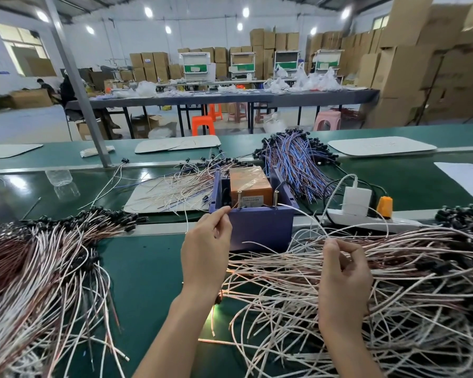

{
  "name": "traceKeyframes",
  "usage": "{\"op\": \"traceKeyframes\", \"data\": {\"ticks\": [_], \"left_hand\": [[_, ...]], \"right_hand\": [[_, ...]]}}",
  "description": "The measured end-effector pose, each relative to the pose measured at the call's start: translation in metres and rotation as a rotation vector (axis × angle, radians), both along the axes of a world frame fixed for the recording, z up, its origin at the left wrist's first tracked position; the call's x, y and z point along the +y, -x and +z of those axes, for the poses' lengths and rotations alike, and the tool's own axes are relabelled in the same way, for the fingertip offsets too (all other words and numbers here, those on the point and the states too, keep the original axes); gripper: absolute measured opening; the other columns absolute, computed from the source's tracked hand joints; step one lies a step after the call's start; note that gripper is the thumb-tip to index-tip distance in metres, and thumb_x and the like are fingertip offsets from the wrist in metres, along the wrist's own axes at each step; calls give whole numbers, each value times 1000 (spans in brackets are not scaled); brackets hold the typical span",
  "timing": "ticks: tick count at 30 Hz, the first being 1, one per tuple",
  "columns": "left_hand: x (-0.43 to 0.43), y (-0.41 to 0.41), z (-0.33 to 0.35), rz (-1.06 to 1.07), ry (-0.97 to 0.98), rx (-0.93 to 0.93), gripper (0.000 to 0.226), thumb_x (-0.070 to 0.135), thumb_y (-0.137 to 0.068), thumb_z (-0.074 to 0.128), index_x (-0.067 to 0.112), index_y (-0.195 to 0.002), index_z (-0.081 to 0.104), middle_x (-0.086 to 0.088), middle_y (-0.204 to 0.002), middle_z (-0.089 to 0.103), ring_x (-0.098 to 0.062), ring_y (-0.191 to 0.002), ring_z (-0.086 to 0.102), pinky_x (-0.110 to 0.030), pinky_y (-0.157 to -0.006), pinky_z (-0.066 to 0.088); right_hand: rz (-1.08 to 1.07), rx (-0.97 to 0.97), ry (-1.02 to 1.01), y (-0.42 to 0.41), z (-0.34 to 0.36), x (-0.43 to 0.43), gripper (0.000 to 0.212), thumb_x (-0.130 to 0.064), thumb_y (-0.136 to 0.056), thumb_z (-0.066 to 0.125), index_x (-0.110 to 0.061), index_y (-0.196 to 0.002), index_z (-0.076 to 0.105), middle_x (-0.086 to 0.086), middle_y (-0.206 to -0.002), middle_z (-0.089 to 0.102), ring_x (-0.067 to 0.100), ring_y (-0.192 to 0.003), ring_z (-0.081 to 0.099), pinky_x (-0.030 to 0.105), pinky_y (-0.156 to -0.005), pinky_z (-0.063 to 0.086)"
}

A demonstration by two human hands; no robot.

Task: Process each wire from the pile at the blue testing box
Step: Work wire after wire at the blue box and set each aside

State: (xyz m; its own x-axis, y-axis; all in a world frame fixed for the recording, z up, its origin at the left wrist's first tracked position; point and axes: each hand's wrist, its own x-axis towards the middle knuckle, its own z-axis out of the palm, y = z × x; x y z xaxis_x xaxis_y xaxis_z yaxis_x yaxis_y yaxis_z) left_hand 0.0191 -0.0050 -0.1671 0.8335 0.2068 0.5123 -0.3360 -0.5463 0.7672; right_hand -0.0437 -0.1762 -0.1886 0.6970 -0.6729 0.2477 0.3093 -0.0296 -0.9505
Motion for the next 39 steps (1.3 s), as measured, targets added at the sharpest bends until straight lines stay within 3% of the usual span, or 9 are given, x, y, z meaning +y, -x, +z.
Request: {"op": "traceKeyframes", "data": {"ticks": [8,13,16,21,26,28,32,35,39], "left_hand": [[5,4,5,12,57,9,19,32,-103,51,32,-111,68,14,-72,65,-5,-69,59,-29,-55,48],[9,21,32,-98,4,-3,11,33,-100,57,37,-100,67,15,-93,61,-6,-94,56,-21,-75,48],[4,35,62,-231,48,7,10,32,-100,58,34,-94,66,8,-80,62,-3,-69,56,-18,-59,45],[-45,49,110,-475,456,151,13,21,-103,53,11,-102,61,8,-68,70,-6,-52,55,-20,-48,46],[-129,54,122,-661,1046,476,12,18,-104,49,13,-98,59,4,-70,72,-7,-51,60,-20,-44,45],[-154,59,107,-617,1117,632,16,18,-104,49,11,-99,62,2,-72,73,-9,-53,62,-20,-43,46],[-157,75,64,-549,1079,959,17,9,-105,41,2,-97,55,-16,-100,72,-21,-66,64,-24,-49,53],[-120,82,46,-591,897,1053,20,11,-104,42,2,-101,60,-19,-101,75,-25,-74,68,-29,-61,58],[-46,79,49,-616,573,1017,26,19,-104,47,7,-110,69,-5,-86,76,-17,-66,70,-25,-59,57]], "right_hand": [[14,-20,-50,3,1,-1,13,-37,-100,57,-37,-88,59,-13,-56,43,4,-47,30,17,-39,28],[121,-90,-142,14,18,-4,9,-32,-102,53,-28,-95,58,-5,-63,43,10,-50,30,17,-38,25],[124,-191,-120,23,54,-17,10,-31,-104,52,-27,-96,56,-7,-64,44,8,-50,32,17,-39,27],[-162,-445,184,34,154,-62,9,-28,-105,50,-28,-96,51,-7,-69,45,3,-55,36,19,-50,32],[-342,-570,795,35,221,-80,10,-31,-105,52,-23,-101,57,-15,-72,50,-3,-61,48,7,-58,32],[-324,-500,1070,25,215,-76,15,-27,-103,55,-15,-99,62,-7,-80,59,0,-65,49,6,-64,34],[-10,-47,1503,4,147,-69,22,-32,-103,52,-17,-110,67,-1,-105,67,14,-94,59,36,-94,46],[100,295,1644,-5,83,-68,33,-41,-106,38,-24,-115,65,-2,-118,63,21,-114,55,38,-99,40],[137,365,1661,-14,41,-43,33,-42,-105,35,-29,-109,65,-3,-114,66,21,-111,58,38,-95,40]]}}
